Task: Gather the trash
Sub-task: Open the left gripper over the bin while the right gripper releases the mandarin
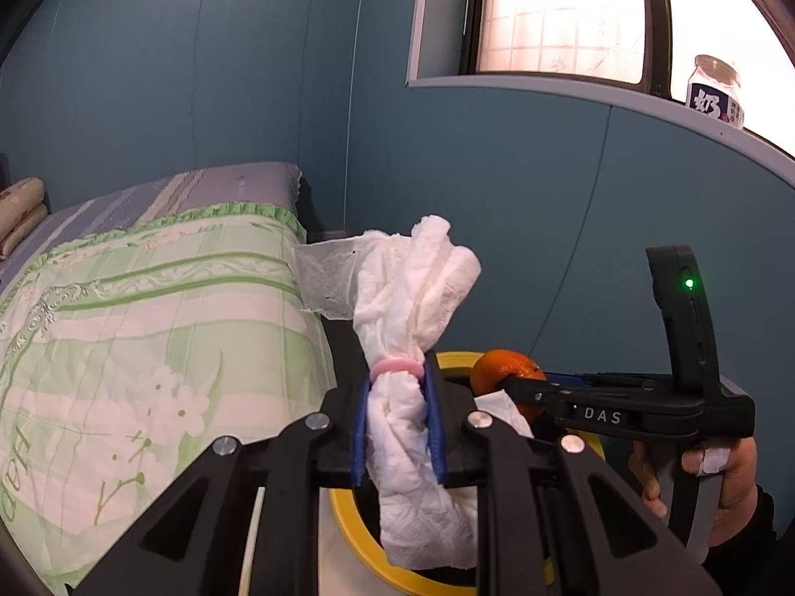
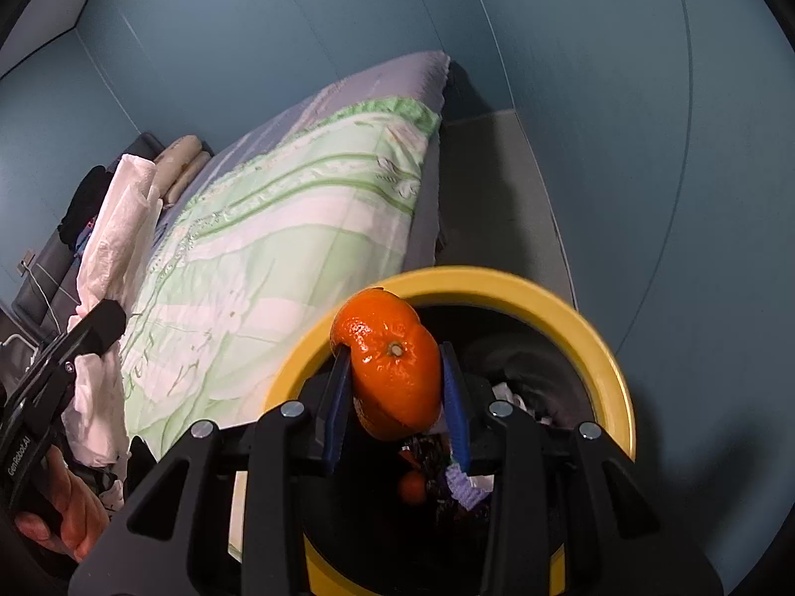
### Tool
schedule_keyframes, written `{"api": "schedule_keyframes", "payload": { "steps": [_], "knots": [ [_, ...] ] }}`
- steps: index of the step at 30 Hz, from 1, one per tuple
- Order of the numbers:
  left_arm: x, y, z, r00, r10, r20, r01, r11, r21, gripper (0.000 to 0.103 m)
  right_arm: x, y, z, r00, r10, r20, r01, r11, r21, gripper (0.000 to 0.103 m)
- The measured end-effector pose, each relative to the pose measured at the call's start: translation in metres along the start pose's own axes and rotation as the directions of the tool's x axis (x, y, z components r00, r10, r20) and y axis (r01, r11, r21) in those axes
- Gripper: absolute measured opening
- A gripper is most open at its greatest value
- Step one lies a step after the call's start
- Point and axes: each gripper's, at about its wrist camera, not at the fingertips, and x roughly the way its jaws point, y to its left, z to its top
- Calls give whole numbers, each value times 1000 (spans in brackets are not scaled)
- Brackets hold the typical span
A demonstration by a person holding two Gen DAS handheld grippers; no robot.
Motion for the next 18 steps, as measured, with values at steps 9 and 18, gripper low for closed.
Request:
{"api": "schedule_keyframes", "payload": {
  "steps": [9, 18],
  "knots": [
    [25, 11, -13, 997, -18, -78, 14, 999, -50, 23, 10, -11, -6, 998, -66, -15, 66, 998, 11, 37],
    [11, 42, -8, 999, 35, -35, -41, 985, -168, 81, 7, -18, -3, 995, -103, 6, 103, 994, 42, 50]
  ]
}}
